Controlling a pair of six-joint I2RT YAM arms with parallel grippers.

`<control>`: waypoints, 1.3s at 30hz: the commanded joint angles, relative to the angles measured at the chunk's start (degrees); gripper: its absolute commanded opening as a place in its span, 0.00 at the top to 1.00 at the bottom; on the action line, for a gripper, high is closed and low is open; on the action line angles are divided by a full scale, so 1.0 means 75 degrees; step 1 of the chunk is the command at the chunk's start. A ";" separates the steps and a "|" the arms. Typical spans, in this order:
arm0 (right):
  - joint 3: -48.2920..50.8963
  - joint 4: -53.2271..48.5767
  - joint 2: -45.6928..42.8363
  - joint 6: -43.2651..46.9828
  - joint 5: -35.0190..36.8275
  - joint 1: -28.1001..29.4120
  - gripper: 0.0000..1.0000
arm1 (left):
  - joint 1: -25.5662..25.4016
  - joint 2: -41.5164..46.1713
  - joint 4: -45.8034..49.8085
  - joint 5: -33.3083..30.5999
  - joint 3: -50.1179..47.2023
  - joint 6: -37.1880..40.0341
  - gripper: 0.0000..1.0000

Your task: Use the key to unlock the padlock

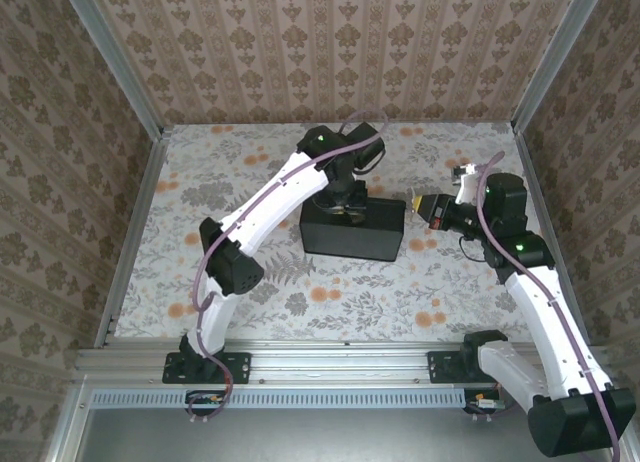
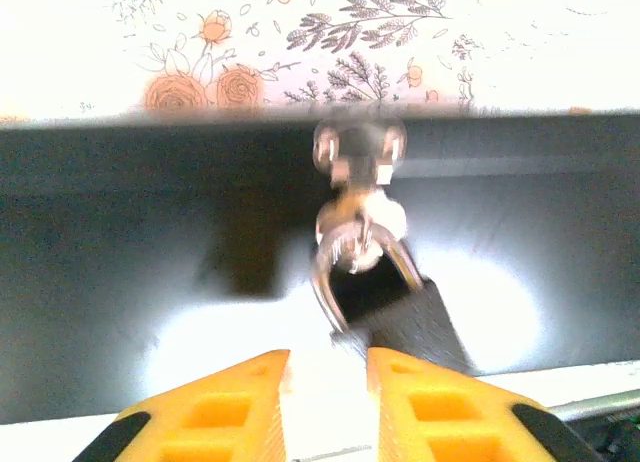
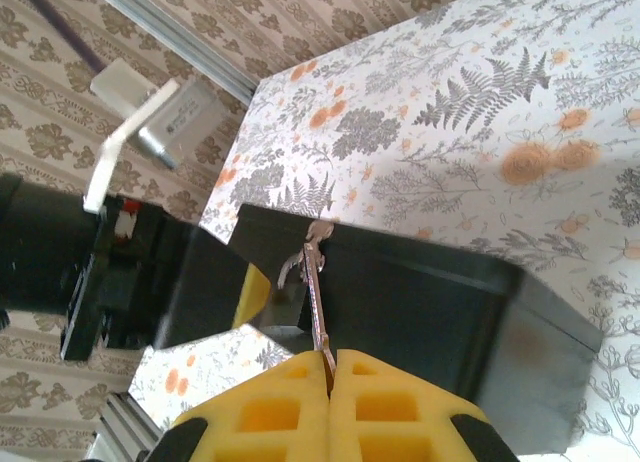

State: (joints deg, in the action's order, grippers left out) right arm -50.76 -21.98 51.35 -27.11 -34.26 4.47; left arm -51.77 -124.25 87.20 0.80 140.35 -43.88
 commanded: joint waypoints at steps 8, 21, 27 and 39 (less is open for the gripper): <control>0.0020 -0.0688 -0.0205 0.0249 -0.0269 0.0111 1.00 | 0.0323 -0.0106 0.0443 0.0565 0.0410 0.0069 0.80; 0.0864 -0.0897 -0.0574 -0.0518 -0.0861 0.1538 1.00 | 0.0788 0.2297 -0.2922 -0.0363 -0.2677 0.5698 0.54; 0.1095 -0.1027 -0.0671 -0.0710 -0.1038 0.1537 1.00 | 0.1963 0.4114 -0.5689 0.3257 -0.5981 0.8979 0.40; 0.1384 -0.1232 -0.0756 -0.0939 -0.1982 0.1525 1.00 | 0.2840 0.3802 -0.5099 0.6563 -0.6032 1.3763 0.25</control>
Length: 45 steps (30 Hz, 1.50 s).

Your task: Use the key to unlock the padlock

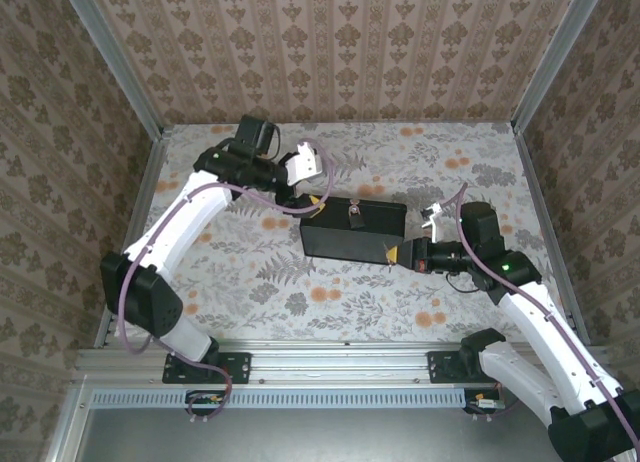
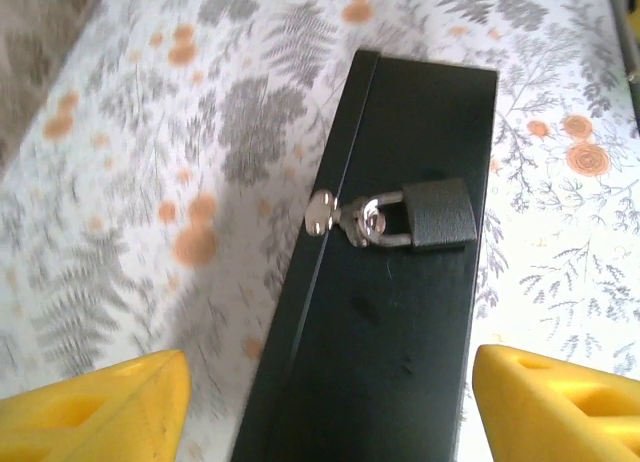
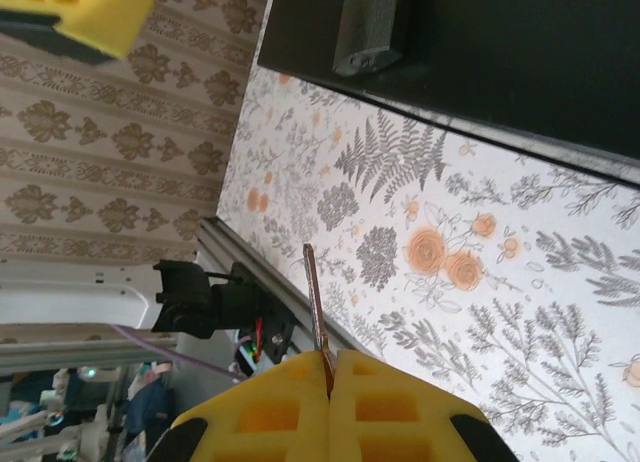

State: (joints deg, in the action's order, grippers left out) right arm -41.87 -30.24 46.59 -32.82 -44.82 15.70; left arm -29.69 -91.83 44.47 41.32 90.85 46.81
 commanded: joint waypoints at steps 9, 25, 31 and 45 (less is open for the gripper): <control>0.0701 0.0738 -0.0178 -0.0885 -0.0822 0.0045 1.00 | -0.0361 -0.1923 0.1549 0.1375 0.1924 0.3472 0.24; 0.0564 0.0433 0.0175 -0.0482 -0.0681 0.0043 1.00 | -0.0918 -0.3465 0.4238 0.1991 0.3317 0.5236 0.24; 0.0526 0.0584 0.0331 -0.0441 -0.0669 0.0039 1.00 | -0.1244 -0.3284 0.2860 0.1112 0.2519 0.4652 0.24; 0.0683 0.0637 0.0121 -0.0499 -0.0634 0.0039 1.00 | -0.1491 -0.3583 0.3436 0.0620 0.3006 0.4645 0.44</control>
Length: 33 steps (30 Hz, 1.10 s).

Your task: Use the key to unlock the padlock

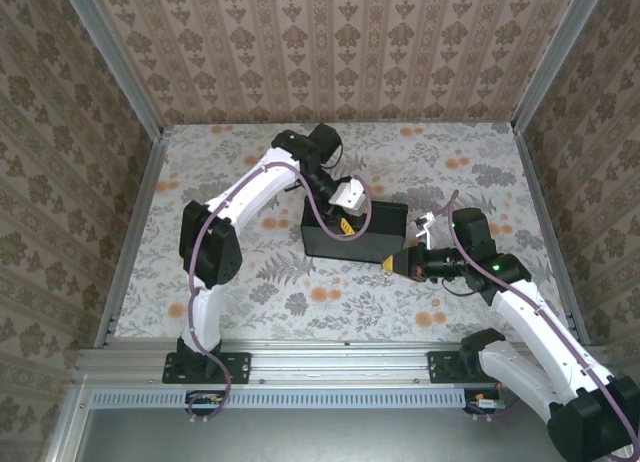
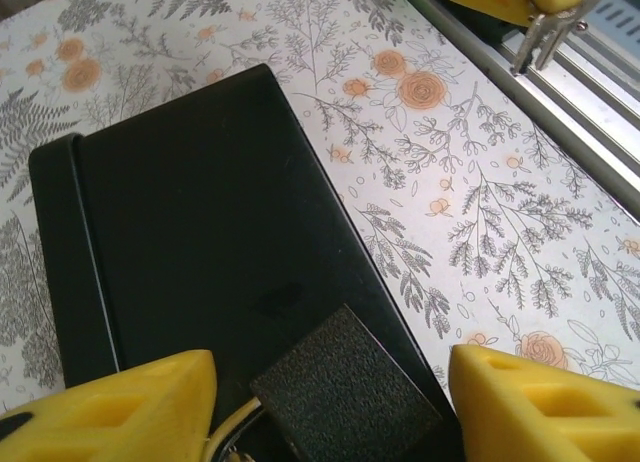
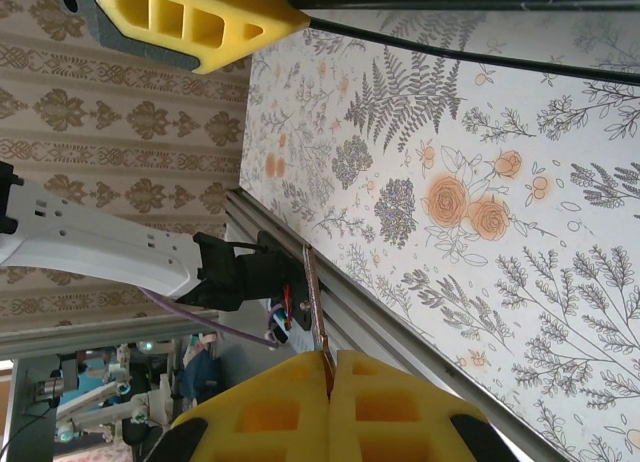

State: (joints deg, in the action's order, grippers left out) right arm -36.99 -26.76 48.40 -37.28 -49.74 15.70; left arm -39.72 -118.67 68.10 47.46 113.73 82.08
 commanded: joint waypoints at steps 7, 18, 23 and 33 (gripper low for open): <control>0.0096 0.0130 -0.0252 0.0236 0.0005 0.0027 1.00 | -0.0502 -0.0007 -0.0212 -0.0398 0.0049 -0.0839 0.53; 0.0163 0.0076 -0.0577 0.0430 0.0021 -0.0028 1.00 | -0.0322 0.0525 -0.1278 -0.0038 0.0614 -0.4006 0.42; 0.0154 0.0191 -0.0385 0.0569 0.0142 -0.0042 1.00 | -0.0289 0.1594 -0.2955 -0.0969 -0.0521 -0.7348 0.49; -0.0106 0.0158 0.0053 0.0652 0.0620 -0.0145 1.00 | -0.0731 0.2352 -0.1603 -0.5465 -0.0900 -1.4115 0.59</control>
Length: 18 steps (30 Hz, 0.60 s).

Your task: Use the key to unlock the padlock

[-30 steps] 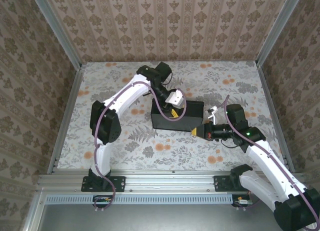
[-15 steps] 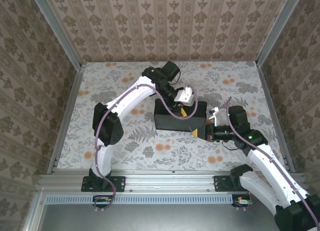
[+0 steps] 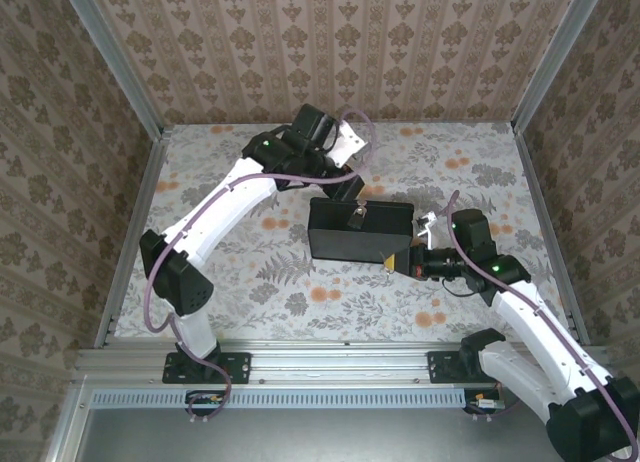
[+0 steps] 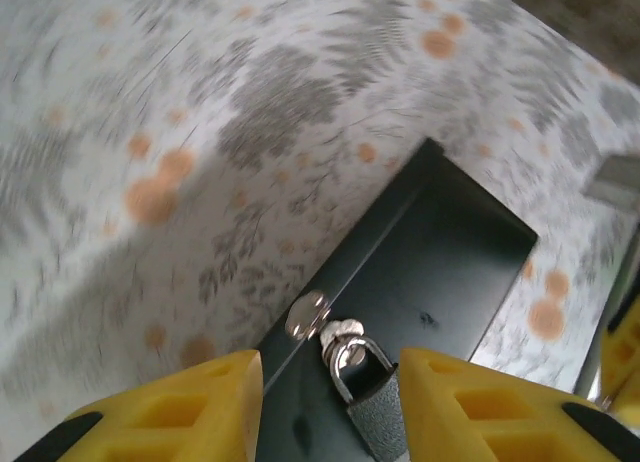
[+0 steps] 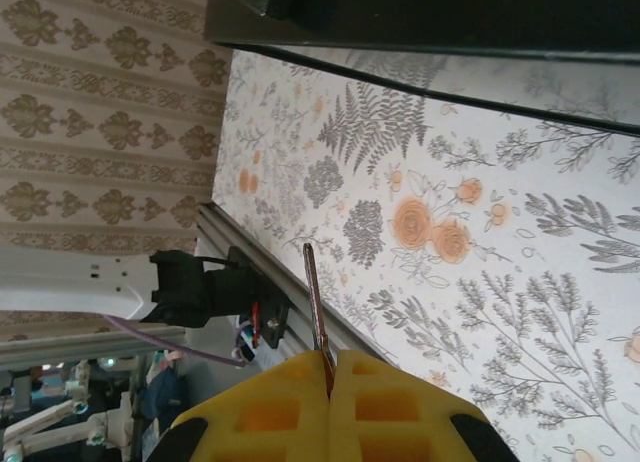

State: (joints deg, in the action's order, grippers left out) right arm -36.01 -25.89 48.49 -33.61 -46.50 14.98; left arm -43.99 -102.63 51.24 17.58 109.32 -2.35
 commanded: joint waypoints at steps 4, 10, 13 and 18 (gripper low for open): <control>-0.0158 0.0167 -0.0027 0.0203 0.0112 -0.0051 1.00 | -0.0674 0.0261 0.0771 -0.1960 -0.0665 -0.3761 0.58; -0.0030 0.0041 -0.0201 0.0329 0.0012 -0.0071 1.00 | -0.0732 0.0081 0.0296 -0.1009 -0.1155 -0.4070 0.57; -0.0009 -0.0061 -0.0308 0.0367 -0.0023 -0.0081 1.00 | -0.0855 -0.0060 0.0633 -0.1277 -0.0934 -0.3980 0.57; 0.0070 -0.0079 -0.0372 0.0418 -0.0046 -0.0133 1.00 | -0.0932 -0.0116 0.0425 -0.0764 -0.1033 -0.4043 0.56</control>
State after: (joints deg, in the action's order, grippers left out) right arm -35.99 -25.87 46.30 -31.66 -46.09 14.50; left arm -50.13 -102.87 54.17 9.43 100.64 -30.79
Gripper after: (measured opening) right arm 0.038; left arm 0.439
